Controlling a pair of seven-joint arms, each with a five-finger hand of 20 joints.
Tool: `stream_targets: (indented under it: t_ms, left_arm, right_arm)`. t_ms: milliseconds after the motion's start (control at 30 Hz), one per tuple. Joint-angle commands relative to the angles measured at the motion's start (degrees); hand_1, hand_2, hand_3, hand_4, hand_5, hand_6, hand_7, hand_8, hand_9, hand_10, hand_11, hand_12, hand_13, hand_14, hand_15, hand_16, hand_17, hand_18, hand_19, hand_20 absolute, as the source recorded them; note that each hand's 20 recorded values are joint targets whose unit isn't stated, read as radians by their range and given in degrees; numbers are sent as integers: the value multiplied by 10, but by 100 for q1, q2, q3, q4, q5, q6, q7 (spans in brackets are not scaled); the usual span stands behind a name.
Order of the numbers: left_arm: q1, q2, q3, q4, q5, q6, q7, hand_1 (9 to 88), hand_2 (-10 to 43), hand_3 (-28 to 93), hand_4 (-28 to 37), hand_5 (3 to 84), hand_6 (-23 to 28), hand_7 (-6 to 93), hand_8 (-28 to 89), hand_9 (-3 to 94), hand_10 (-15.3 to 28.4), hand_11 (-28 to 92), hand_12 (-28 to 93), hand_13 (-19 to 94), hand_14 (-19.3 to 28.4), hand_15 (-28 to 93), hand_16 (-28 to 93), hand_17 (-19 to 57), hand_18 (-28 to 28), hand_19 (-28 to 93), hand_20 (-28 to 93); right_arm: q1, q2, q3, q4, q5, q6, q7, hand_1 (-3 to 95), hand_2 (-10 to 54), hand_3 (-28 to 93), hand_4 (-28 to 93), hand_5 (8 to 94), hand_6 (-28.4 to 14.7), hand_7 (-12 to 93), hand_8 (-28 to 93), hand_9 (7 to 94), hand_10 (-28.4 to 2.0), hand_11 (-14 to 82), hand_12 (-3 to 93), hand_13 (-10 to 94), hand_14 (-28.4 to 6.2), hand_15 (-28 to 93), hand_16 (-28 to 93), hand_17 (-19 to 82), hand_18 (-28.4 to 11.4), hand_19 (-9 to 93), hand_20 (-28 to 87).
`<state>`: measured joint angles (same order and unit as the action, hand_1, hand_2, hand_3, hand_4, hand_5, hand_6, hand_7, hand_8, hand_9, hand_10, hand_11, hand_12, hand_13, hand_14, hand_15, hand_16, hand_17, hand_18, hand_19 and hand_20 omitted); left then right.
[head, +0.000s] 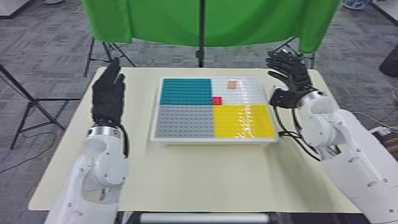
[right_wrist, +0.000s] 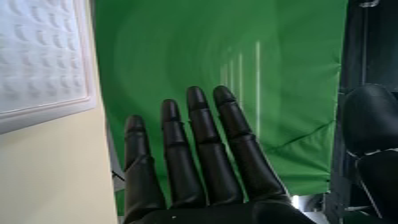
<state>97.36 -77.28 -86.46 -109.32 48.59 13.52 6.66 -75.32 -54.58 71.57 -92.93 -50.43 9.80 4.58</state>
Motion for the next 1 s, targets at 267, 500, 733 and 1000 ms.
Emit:
stream_targets:
  t_ms: [267,500,733,1000]
  left_arm:
    - [28,-14,52,8,46,-44,-44,256,64,730,-192,322,42,104,-91,191,71,38,151,85,88,-41,178,-117,36,95,175]
    - [15,-19,44,11,48,-30,-44,257,65,729,-192,322,42,103,-92,191,72,38,151,85,88,-41,178,-117,36,95,175]
    - [-2,-21,38,16,46,-30,-49,257,66,728,-191,321,42,103,-91,191,72,39,152,85,88,-41,178,-117,36,94,175]
    - [24,-24,26,4,39,-27,-25,257,65,729,-192,322,42,103,-91,191,71,39,151,86,88,-42,178,-117,36,94,175]
  right_arm:
    - [7,12,-5,-32,-52,-22,-26,136,25,779,-147,370,-107,141,-83,364,-164,96,157,252,-117,18,369,84,-121,151,141]
    - [17,17,4,-38,-66,-9,-22,136,24,780,-147,370,-106,143,-84,364,-163,96,157,252,-117,18,369,84,-122,152,142]
    - [60,7,-8,-16,-66,-10,-16,137,22,781,-147,370,-106,142,-84,364,-163,97,158,252,-117,19,369,83,-122,152,141]
    - [58,7,1,-17,-54,-23,-16,137,21,781,-147,369,-106,143,-84,364,-164,96,157,252,-117,18,369,83,-122,154,141]
